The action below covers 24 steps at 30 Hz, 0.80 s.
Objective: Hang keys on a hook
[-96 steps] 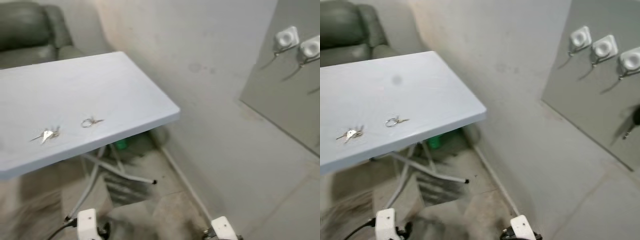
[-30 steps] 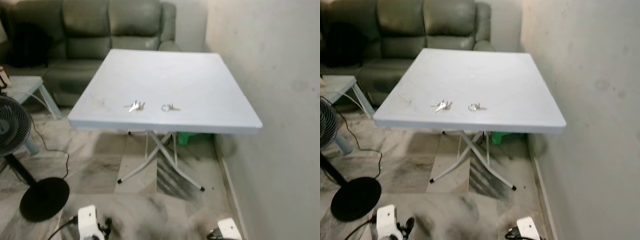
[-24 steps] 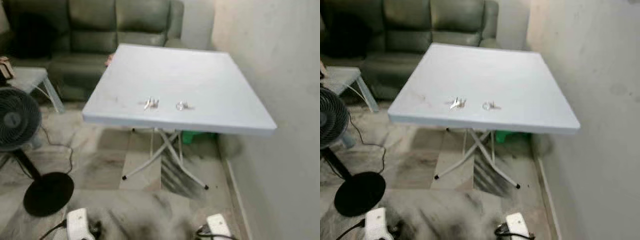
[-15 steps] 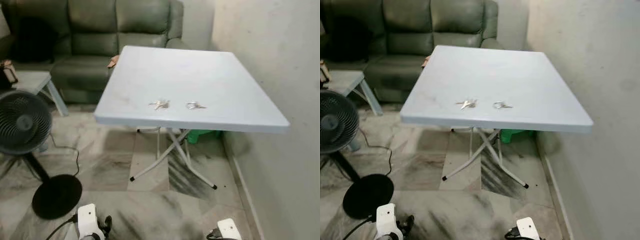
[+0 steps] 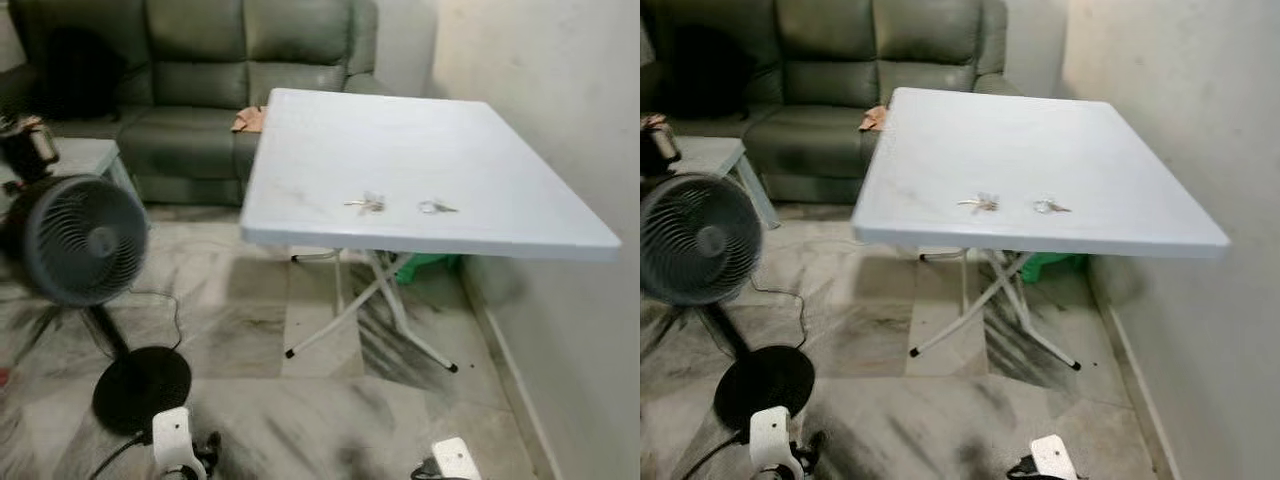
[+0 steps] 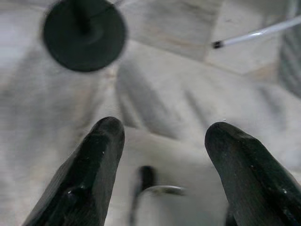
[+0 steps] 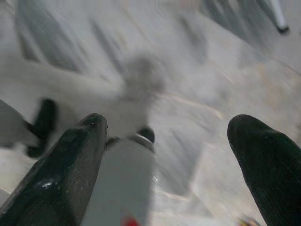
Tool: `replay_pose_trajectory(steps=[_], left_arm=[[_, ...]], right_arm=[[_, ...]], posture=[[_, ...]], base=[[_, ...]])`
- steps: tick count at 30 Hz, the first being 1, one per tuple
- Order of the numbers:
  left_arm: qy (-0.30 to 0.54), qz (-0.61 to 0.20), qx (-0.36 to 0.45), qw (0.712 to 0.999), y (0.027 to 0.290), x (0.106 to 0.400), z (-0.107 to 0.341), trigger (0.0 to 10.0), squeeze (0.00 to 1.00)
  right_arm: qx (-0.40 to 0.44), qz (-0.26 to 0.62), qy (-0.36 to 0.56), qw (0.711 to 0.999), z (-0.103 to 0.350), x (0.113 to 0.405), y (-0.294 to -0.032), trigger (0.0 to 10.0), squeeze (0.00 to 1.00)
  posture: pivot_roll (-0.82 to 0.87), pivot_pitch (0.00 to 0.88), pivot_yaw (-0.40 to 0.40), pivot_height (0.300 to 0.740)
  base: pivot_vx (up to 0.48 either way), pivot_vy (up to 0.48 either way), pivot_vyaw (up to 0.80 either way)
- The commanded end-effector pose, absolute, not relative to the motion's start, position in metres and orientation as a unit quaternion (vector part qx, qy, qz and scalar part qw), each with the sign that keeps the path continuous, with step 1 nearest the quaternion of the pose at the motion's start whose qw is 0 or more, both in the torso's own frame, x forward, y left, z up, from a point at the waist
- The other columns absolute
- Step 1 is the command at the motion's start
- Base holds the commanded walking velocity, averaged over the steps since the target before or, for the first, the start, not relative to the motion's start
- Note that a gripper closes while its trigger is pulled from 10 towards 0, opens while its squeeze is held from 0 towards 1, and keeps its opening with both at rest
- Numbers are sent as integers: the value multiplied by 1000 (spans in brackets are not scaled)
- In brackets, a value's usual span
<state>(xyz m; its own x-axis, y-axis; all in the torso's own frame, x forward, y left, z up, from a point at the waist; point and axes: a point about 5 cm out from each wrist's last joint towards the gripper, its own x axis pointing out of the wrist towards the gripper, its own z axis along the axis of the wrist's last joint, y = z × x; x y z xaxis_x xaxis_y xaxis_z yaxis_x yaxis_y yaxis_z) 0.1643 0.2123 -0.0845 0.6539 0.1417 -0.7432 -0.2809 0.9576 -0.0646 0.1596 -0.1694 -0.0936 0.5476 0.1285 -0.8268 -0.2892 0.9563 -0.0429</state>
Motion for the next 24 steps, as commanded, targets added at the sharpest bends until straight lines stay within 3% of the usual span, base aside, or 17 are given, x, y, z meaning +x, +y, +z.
replay_pose_trajectory(steps=[1, 9, 24], left_arm=[[391, 104, -87, 910, 203, 173, -82, 10000, 0], [397, 96, -76, 910, 202, 168, -84, 10000, 0], [340, 82, -77, 934, 203, 174, -76, 10000, 0]], right_arm=[[-99, 108, 470, 870, -94, 156, -183, 10000, 0], [-118, 111, 472, 867, -94, 156, -184, 10000, 0], [-110, 118, 412, 897, -81, 180, -184, 10000, 0]], posture=[[-62, 0, -47, 732], [-62, 0, -46, 732], [-69, 0, -49, 732]], base=[[0, 0, 0], [0, 0, 0], [0, 0, 0]])
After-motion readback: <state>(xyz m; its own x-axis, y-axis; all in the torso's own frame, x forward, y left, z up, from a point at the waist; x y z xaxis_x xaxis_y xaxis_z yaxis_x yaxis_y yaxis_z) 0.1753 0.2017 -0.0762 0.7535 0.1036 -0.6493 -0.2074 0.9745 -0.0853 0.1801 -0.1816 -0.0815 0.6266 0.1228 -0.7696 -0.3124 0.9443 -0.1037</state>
